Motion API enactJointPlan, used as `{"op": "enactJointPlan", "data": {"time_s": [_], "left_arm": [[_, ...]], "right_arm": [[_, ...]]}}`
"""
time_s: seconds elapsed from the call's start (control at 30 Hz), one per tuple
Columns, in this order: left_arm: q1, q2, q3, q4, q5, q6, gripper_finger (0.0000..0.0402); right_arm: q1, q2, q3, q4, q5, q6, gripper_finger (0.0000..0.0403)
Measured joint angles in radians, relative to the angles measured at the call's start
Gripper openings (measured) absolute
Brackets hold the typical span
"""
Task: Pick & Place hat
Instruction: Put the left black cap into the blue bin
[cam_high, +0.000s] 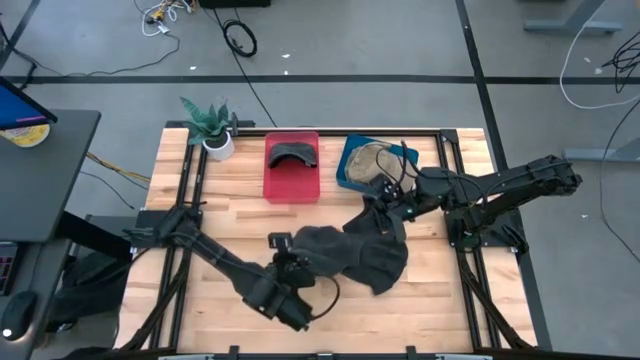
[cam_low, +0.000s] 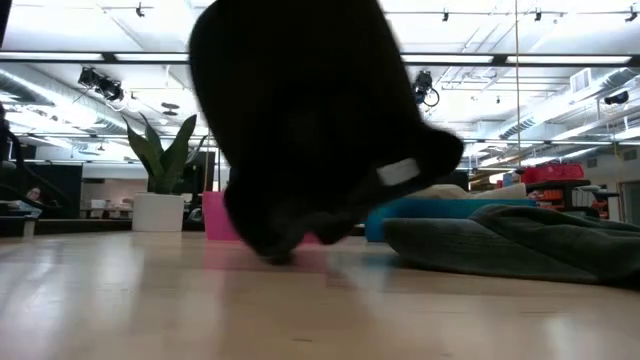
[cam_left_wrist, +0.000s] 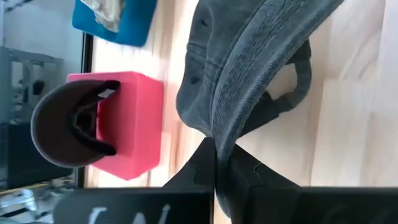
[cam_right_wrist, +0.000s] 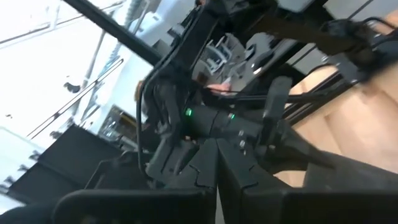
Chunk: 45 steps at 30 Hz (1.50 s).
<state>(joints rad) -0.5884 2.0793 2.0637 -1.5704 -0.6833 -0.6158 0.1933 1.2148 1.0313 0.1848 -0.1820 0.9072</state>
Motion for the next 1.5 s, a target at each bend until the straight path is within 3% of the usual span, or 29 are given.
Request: {"op": "enactJointPlan", "data": {"time_s": [0.17,0.4,0.57,0.63,0.7,0.87,1.07,1.13,1.3,1.5], "left_arm": [[0.037,0.000,0.101,0.000,0.018,0.001,0.0012],[0.073,0.000,0.280,-0.001,0.144,-0.021,0.0012],[0.108,-0.105,0.278,-0.006,0.262,-0.130,0.0012],[0.111,-0.160,0.280,-0.002,0.258,-0.153,0.0012],[0.118,-0.211,0.292,0.001,0.192,-0.194,0.0012],[0.183,-0.347,0.250,0.000,0.126,-0.121,0.0012],[0.380,-0.393,0.100,-0.002,0.344,0.067,0.0012],[0.424,-0.391,0.039,-0.001,0.371,0.119,0.0012],[0.441,-0.391,-0.082,-0.001,0.322,0.214,0.0012],[0.456,-0.391,-0.110,0.000,0.226,0.315,0.0012]], "right_arm": [[0.027,-0.004,0.000,0.007,-0.021,0.000,0.0006],[0.081,-0.070,0.000,0.008,-0.048,-0.035,0.0006],[0.089,-0.145,0.000,0.010,-0.034,-0.101,0.0006],[0.089,-0.173,0.000,0.010,-0.006,-0.137,0.0006],[0.088,-0.200,0.000,0.007,0.024,-0.177,0.0006],[0.088,-0.241,0.000,0.002,0.088,-0.252,0.0006],[0.088,-0.242,0.000,-0.028,0.130,-0.260,0.0006],[0.088,-0.238,0.000,-0.043,0.150,-0.249,0.0006],[0.088,-0.234,0.000,-0.061,0.219,-0.227,0.0006],[0.088,-0.207,0.001,-0.073,0.309,-0.204,0.0006]]}}
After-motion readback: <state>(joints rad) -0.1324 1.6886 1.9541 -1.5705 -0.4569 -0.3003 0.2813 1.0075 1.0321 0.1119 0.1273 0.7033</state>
